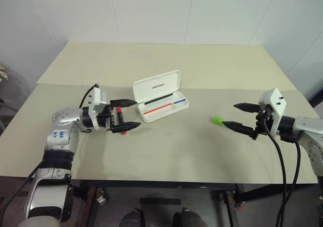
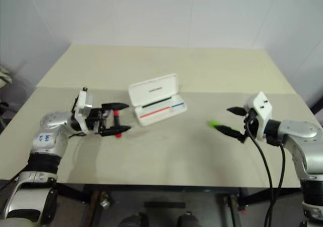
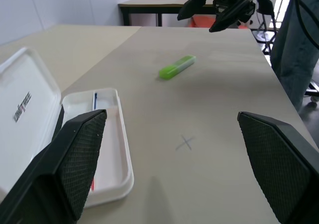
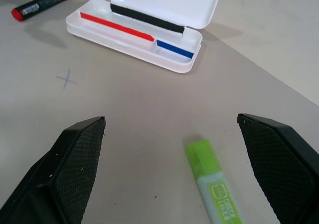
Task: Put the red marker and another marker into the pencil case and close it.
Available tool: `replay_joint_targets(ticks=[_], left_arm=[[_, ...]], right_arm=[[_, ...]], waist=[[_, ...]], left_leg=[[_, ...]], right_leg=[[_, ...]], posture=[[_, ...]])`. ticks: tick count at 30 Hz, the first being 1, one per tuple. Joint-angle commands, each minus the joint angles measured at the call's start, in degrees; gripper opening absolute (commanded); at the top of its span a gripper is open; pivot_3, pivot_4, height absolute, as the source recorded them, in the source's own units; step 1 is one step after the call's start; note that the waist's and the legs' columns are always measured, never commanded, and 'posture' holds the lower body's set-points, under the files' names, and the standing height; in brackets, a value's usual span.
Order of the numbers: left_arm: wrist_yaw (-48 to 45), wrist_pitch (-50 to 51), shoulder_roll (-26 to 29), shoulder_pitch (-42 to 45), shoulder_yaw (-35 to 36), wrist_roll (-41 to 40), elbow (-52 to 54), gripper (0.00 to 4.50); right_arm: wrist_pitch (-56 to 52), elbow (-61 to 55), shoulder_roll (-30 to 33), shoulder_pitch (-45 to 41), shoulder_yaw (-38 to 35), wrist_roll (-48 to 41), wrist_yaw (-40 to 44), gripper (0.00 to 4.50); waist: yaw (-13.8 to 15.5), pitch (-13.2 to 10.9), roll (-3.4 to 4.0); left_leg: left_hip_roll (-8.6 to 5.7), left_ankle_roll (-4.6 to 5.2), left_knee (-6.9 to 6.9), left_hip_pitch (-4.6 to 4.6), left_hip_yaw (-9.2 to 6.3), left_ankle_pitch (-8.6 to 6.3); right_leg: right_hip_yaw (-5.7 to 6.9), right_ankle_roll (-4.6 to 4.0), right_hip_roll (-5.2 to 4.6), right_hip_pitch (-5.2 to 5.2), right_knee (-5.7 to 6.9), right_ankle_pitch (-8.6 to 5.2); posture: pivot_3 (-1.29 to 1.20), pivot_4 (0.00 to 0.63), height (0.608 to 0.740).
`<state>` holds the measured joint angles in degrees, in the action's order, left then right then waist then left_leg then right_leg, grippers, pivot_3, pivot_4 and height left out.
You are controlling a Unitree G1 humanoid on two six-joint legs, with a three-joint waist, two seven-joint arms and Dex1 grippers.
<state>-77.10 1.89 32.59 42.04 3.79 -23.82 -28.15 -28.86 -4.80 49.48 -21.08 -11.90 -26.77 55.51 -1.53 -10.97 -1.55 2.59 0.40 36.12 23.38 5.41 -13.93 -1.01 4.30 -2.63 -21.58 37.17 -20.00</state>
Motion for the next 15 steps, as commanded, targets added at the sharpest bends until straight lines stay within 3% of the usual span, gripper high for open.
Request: replay_joint_targets(ticks=[1,15], left_arm=[[-0.77,-2.87,-0.79,2.76,-0.58,1.6,-2.58,4.48],[4.67,-9.91,-7.75,15.73,-4.56,11.89,-23.61,4.48]], right_arm=[[0.04,-3.37,-1.14,0.68,-3.43,-1.69,-2.5,4.5],[-0.47,-8.99,-5.82,3.1,-3.04,-2.35,-8.92,4.5]], waist=[[0.0,0.0,0.0],[0.03,0.0,0.0]], left_leg=[[0.0,0.0,0.0,0.0,0.0,0.0],[0.0,0.0,0.04,0.01,0.02,0.0]], right_leg=[[0.0,0.0,0.0,0.0,0.0,0.0],[-0.02,0.01,0.07,-0.02,0.04,0.0]], posture=[[0.0,0.15,0.74],[0.0,0.15,0.74]])
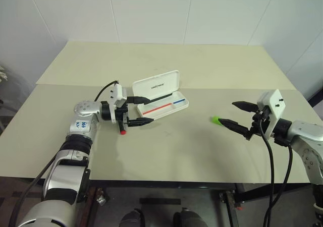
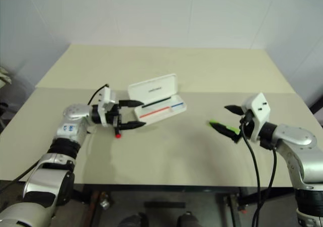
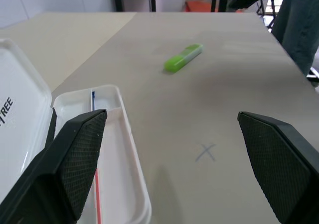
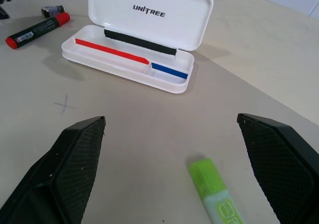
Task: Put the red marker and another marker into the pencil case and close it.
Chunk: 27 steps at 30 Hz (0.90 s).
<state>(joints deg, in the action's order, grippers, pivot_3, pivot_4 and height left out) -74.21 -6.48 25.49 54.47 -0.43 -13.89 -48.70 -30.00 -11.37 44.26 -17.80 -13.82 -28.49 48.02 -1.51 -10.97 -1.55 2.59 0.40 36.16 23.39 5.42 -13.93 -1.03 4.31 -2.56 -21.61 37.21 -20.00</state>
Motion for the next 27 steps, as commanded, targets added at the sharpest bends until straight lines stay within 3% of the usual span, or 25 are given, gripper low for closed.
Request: replay_joint_targets(ticks=[1,13,27], left_arm=[[2.1,-2.4,-1.09,4.23,-0.56,2.74,-5.02,4.48],[-1.1,-2.09,-3.47,11.31,-0.82,6.61,-16.3,4.48],[0.02,-1.32,-3.67,13.24,-3.41,13.49,-20.19,4.48]], right_arm=[[1.26,-2.09,-1.13,0.0,-1.05,-0.35,-1.64,4.5],[1.62,-10.11,-5.4,11.16,-4.81,-1.11,-8.37,4.5],[3.27,-11.7,-7.99,14.34,-5.11,-0.72,-11.52,4.5]], waist=[[0.01,0.0,0.0],[0.03,0.0,-0.01],[-0.01,0.0,-0.01]], left_leg=[[0.0,0.0,0.0,0.01,0.0,0.0],[-0.01,-0.01,-0.03,0.09,0.03,0.0],[0.01,-0.01,0.03,0.03,0.06,0.0]], right_leg=[[0.0,0.0,0.0,-0.01,0.0,0.0],[0.01,0.02,0.05,-0.07,-0.09,0.0],[-0.08,0.03,0.09,-0.08,0.09,0.0]], posture=[[0.0,0.15,0.74],[0.0,0.15,0.74],[0.0,0.15,0.74]])
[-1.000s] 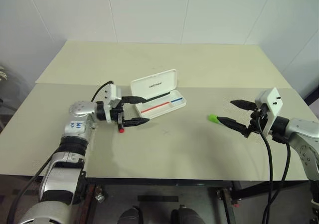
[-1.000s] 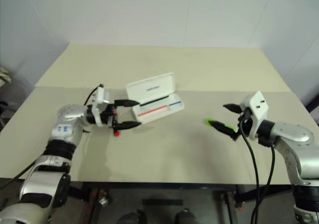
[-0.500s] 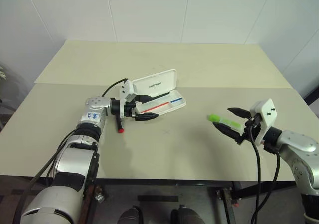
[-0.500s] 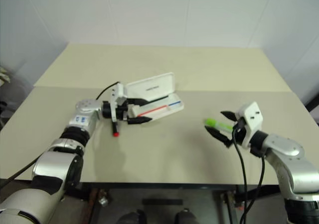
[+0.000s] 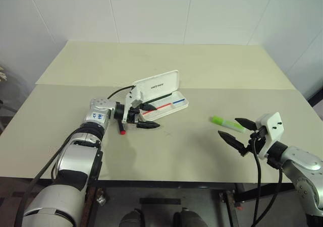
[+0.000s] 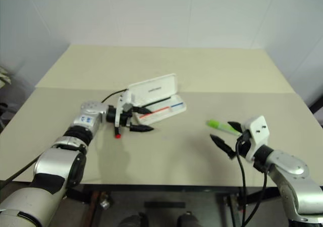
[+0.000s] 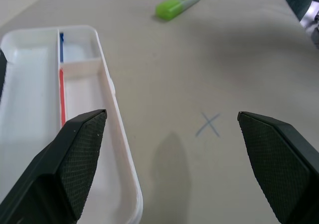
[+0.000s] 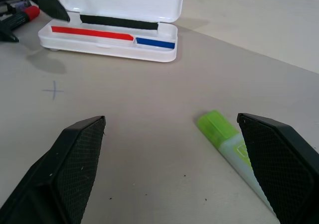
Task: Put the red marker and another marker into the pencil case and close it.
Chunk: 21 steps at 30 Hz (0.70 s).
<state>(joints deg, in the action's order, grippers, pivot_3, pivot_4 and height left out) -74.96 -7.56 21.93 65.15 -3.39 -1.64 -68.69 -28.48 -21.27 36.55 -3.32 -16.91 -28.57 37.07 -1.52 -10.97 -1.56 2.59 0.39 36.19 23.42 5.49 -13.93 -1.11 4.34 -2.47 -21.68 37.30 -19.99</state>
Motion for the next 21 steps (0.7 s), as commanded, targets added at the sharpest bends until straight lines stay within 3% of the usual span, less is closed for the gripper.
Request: replay_joint_targets(ticks=[1,14,18,21], left_arm=[[0.91,-0.26,-0.15,2.61,-0.59,1.62,-0.31,4.48],[8.04,-0.25,-0.76,3.4,-3.95,8.43,-3.2,4.48],[13.75,-0.78,-0.9,3.25,-5.77,11.5,-4.08,3.68],[13.81,-1.01,-1.08,3.3,-5.09,11.04,-4.16,2.62]], right_arm=[[1.83,-1.69,-0.34,-0.21,-1.93,-0.61,-0.6,4.5],[2.9,1.03,-0.27,-2.83,-0.12,0.12,0.26,4.5],[3.22,2.33,-0.08,-4.15,0.68,0.35,0.75,4.5],[3.4,3.19,0.26,-4.98,0.97,0.44,1.34,4.5]], waist=[[0.0,0.0,0.0],[-0.01,0.0,0.0],[-0.04,0.0,-0.01],[-0.18,0.0,-0.01]], left_leg=[[0.0,0.0,0.0,0.0,0.0,0.0],[0.0,0.0,0.01,-0.01,0.02,0.0],[0.0,0.0,0.05,-0.07,0.04,0.0],[0.0,0.0,0.06,-0.15,0.11,0.01]], right_leg=[[0.01,0.0,0.0,0.0,0.01,0.0],[-0.02,0.0,0.01,-0.03,0.04,0.0],[-0.06,0.0,0.01,-0.01,0.12,0.0],[-0.14,0.0,0.01,0.02,0.2,0.0]], posture=[[0.0,0.15,0.74],[0.0,0.15,0.74],[0.0,0.15,0.74],[0.0,0.15,0.74]])
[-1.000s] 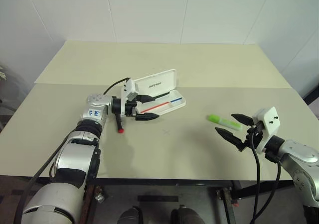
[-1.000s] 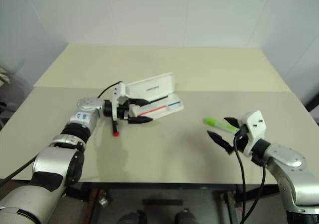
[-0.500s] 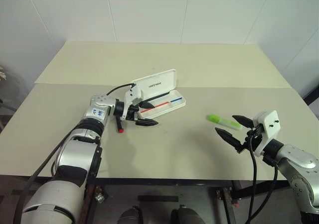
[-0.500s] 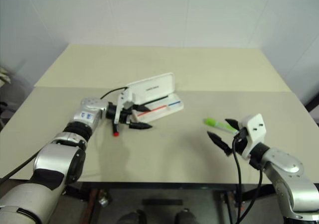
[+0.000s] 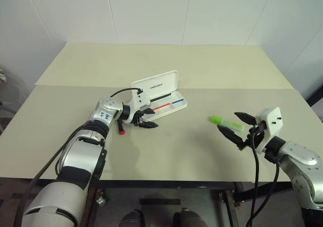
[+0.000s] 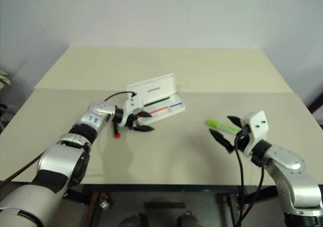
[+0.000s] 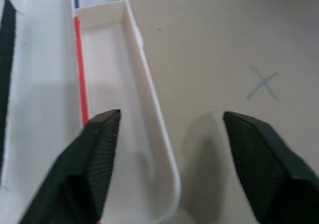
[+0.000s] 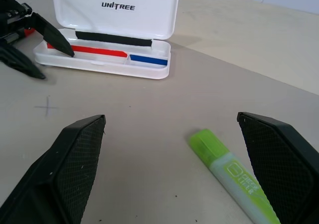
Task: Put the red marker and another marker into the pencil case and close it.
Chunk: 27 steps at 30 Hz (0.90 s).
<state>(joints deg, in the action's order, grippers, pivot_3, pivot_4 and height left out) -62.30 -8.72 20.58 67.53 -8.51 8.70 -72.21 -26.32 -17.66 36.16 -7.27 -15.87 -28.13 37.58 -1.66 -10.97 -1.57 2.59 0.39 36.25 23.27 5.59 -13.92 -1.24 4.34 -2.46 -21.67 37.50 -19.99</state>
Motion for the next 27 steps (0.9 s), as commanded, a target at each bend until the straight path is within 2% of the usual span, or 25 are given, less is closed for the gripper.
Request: replay_joint_targets(ticks=[1,8,12,17,22,27], left_arm=[[1.44,0.14,0.21,1.01,0.25,0.61,-0.66,2.34],[2.28,-2.34,0.73,1.29,2.44,-0.95,0.65,0.09],[2.36,-5.59,1.43,1.12,3.92,-2.19,2.4,0.01],[-2.89,-8.63,2.9,-0.37,4.86,-4.2,7.33,0.01],[-13.08,-8.36,5.85,-6.97,2.47,-6.13,20.15,0.01],[-15.59,-4.3,7.68,-14.3,-0.36,-6.02,34.33,0.01]], right_arm=[[1.25,-0.15,0.78,-1.26,-0.05,0.01,1.08,4.5],[1.13,2.94,1.86,-4.6,1.05,0.63,3.41,4.5],[1.19,5.24,2.68,-7.03,2.13,1.0,5.15,4.5],[1.14,8.2,3.75,-10.18,3.25,1.62,7.65,4.5],[1.33,11.39,5.1,-13.04,4.11,2.21,10.16,4.5],[1.91,13.96,5.68,-14.94,4.69,3.05,11.9,4.5]], waist=[[-0.04,0.0,0.0],[0.1,0.0,0.0],[0.1,0.0,0.0],[0.13,-0.01,-0.01],[0.11,0.0,-0.01],[-0.01,-0.01,-0.01]], left_leg=[[0.01,0.0,0.0,-0.02,0.02,0.0],[0.01,-0.01,-0.04,0.02,0.09,0.01],[0.01,-0.01,0.03,0.01,0.1,0.01],[0.01,0.0,-0.03,0.16,0.16,0.0],[0.04,-0.35,-0.07,0.34,0.65,0.21],[0.13,-0.34,-0.01,0.3,0.92,0.2]], right_leg=[[-0.03,0.0,0.01,0.0,0.02,0.0],[-0.06,0.0,0.02,-0.07,0.0,0.0],[-0.08,0.01,0.0,-0.07,0.06,0.0],[-0.12,0.01,0.0,-0.26,0.02,0.0],[-0.45,0.02,0.06,-0.76,0.23,0.0],[-0.69,0.03,0.13,-0.85,0.3,0.0]], posture=[[0.0,0.15,0.74],[0.0,0.15,0.74],[0.0,0.15,0.74],[0.0,0.15,0.74],[0.0,0.15,0.74],[0.0,0.15,0.74]])
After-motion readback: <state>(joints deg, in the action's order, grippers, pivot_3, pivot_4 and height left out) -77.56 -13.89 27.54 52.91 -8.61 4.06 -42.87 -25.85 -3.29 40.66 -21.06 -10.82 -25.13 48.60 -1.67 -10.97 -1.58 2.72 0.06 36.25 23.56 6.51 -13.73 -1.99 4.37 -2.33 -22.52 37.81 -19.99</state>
